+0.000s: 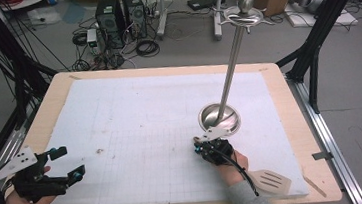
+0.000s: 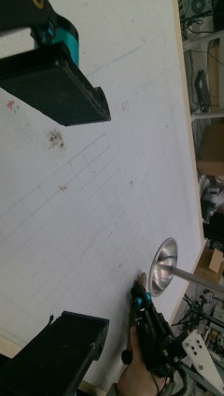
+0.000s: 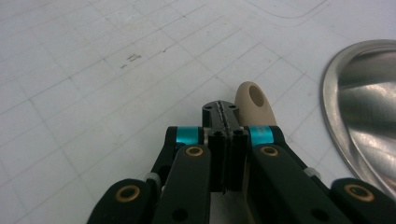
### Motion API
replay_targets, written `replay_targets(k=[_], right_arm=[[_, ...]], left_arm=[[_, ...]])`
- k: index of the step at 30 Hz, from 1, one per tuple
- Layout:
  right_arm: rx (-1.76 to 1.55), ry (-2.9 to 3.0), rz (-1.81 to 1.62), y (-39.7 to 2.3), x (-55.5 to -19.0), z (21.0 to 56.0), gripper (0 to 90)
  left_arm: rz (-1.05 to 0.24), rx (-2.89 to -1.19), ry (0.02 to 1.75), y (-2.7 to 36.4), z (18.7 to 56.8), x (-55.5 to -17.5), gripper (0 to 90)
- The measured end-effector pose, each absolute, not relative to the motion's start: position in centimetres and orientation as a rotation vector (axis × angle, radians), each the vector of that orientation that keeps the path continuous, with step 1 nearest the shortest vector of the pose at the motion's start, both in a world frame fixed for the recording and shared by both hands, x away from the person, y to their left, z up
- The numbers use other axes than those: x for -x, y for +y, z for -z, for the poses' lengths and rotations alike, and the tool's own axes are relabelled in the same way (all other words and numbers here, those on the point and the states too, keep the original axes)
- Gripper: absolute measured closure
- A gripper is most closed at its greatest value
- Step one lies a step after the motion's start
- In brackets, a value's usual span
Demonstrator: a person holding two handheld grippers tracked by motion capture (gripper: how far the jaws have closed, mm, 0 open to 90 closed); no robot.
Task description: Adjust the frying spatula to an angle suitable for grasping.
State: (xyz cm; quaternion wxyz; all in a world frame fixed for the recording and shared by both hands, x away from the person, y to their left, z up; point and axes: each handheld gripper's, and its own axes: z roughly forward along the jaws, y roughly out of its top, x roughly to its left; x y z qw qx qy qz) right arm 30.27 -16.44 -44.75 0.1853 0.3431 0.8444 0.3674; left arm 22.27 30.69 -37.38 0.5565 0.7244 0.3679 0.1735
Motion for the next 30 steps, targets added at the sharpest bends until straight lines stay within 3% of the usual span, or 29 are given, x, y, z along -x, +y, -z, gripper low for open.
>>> replay_targets(k=[30], right_arm=[[-1.043,2.303,-1.112,-17.5,-30.9,44.3,90.0]], left_arm=[[-0.414,-1.703,0.88,31.1,37.5,-22.0,3.6]])
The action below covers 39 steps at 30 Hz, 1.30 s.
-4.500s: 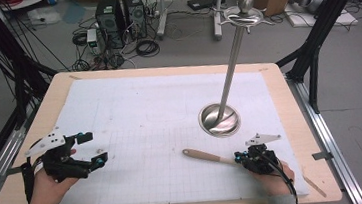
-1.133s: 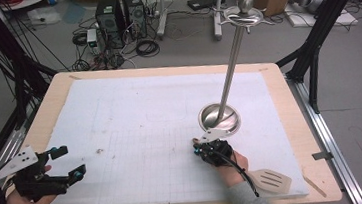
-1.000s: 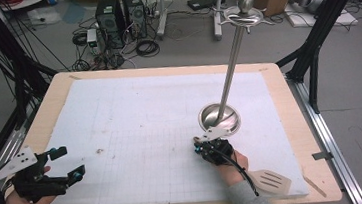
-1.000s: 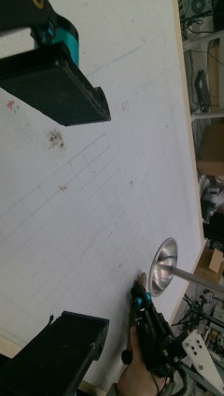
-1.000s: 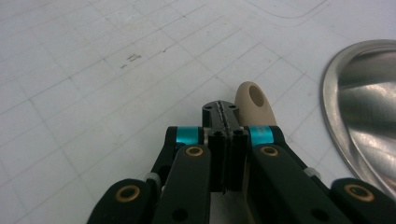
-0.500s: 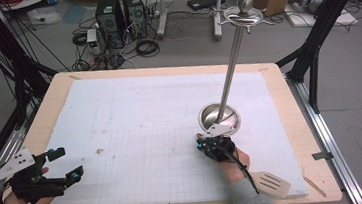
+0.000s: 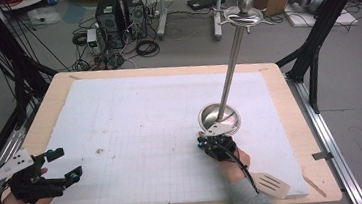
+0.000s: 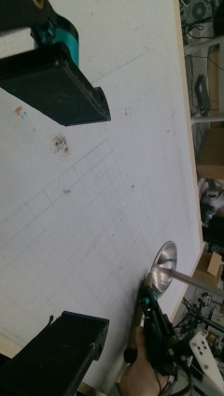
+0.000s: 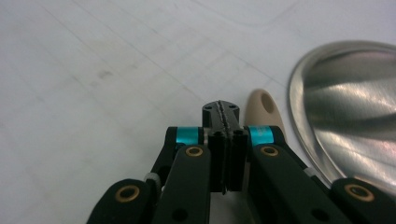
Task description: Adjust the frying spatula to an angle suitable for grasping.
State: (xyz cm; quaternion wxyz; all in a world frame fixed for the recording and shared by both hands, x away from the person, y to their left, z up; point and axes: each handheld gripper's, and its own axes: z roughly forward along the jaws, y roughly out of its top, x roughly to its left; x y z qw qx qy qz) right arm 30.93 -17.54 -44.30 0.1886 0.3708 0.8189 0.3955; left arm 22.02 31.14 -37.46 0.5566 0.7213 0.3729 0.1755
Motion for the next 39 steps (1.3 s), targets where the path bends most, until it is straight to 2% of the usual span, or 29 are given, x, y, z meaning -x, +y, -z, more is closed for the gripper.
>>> replay_targets(k=[13,22,26,31,39], right_arm=[[-1.01,2.292,-1.383,-21.8,-27.9,38.8,89.8],[-0.945,2.313,-1.46,-25.4,-26.5,36.7,89.5],[-0.914,2.316,-1.465,-26.3,-25.9,36.2,86.1],[-0.915,2.304,-1.482,-27.4,-25.4,35.6,73.4],[-0.962,2.279,-1.537,-29.0,-25.5,35.7,38.4]], left_arm=[[-0.384,-1.72,0.835,29.6,37.4,-23.6,3.6],[-0.369,-1.714,0.809,28.8,37.2,-24.5,3.6],[-0.368,-1.708,0.797,28.6,37.1,-24.6,3.5],[-0.358,-1.703,0.801,28.6,37.2,-24.9,3.6],[-0.349,-1.709,0.79,28.2,37.2,-25.3,3.6]])
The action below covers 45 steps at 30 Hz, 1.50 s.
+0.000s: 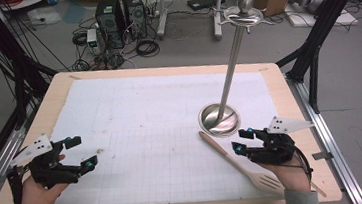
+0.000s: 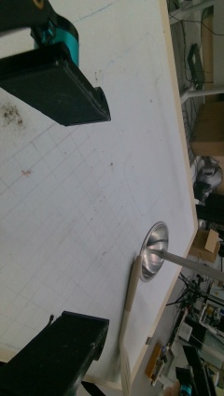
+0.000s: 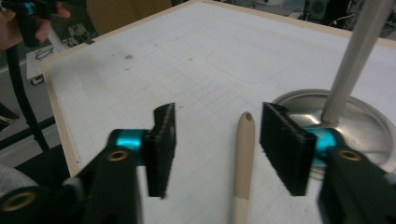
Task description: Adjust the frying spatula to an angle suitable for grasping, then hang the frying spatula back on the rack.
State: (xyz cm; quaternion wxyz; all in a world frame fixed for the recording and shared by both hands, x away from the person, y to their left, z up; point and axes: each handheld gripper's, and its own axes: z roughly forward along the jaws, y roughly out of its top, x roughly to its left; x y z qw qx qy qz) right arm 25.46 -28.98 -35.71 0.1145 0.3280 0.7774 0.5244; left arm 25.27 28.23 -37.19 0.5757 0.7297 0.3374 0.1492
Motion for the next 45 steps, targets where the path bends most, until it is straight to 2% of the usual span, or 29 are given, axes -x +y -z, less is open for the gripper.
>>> replay_targets(k=[2,3,4,16,45], right_arm=[[-0.989,2.25,-1.545,-29.4,-25.5,35.7,24.0],[-1.005,2.23,-1.557,-29.5,-25.5,35.7,11.9],[-1.007,2.199,-1.561,-29.7,-25.5,35.7,10.0],[-0.982,2.171,-1.581,-30.9,-25.4,36.2,10.0],[-1.068,2.196,-1.582,-30.6,-26.6,38.8,10.0]], left_arm=[[-0.348,-1.707,0.791,28.2,37.2,-25.3,3.6],[-0.346,-1.706,0.791,28.2,37.2,-25.4,3.6],[-0.346,-1.707,0.789,28.2,37.2,-25.4,3.6],[-0.347,-1.708,0.788,28.2,37.2,-25.5,3.6],[-0.332,-1.695,0.783,28.1,37.2,-25.6,3.6]])
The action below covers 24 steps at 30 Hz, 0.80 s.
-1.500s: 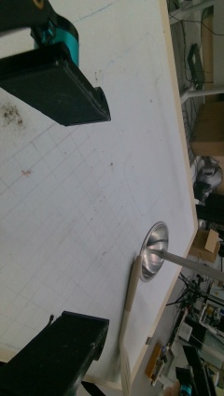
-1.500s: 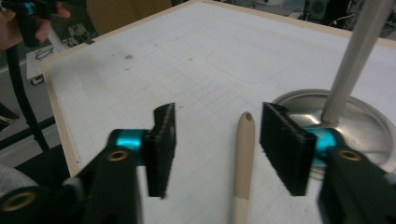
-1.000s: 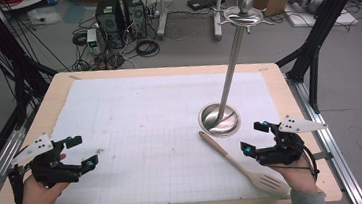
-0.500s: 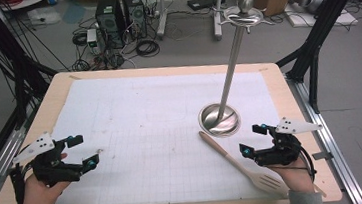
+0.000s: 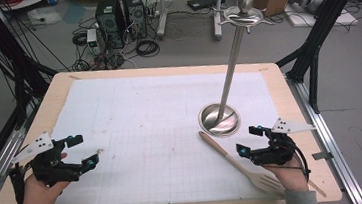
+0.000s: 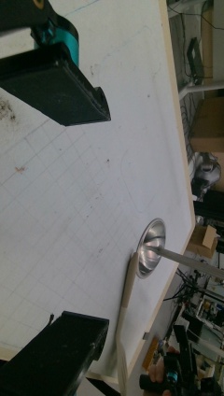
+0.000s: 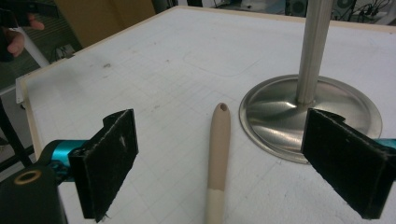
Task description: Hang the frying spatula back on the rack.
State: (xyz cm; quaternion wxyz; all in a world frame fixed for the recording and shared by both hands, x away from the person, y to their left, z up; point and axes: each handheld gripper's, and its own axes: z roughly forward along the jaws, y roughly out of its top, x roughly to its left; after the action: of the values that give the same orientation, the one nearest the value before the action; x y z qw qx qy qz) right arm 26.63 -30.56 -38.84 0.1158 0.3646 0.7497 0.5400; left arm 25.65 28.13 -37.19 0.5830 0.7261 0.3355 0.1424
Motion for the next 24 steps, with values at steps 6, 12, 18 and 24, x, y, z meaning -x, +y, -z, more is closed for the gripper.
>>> replay_targets(k=[6,12,18,24], right_arm=[[-1.083,2.219,-1.564,-30.4,-27.0,39.8,10.0],[-1.119,2.23,-1.557,-30.6,-26.9,40.7,10.0],[-1.125,2.247,-1.536,-30.5,-26.8,41.5,10.0],[-1.141,2.256,-1.518,-30.2,-26.6,42.2,10.3]], left_arm=[[-0.334,-1.695,0.783,28.0,37.2,-25.7,3.6],[-0.326,-1.704,0.784,27.9,37.4,-25.7,3.6],[-0.324,-1.707,0.775,27.8,37.4,-25.8,3.6],[-0.326,-1.707,0.78,27.8,37.5,-25.9,3.5]])
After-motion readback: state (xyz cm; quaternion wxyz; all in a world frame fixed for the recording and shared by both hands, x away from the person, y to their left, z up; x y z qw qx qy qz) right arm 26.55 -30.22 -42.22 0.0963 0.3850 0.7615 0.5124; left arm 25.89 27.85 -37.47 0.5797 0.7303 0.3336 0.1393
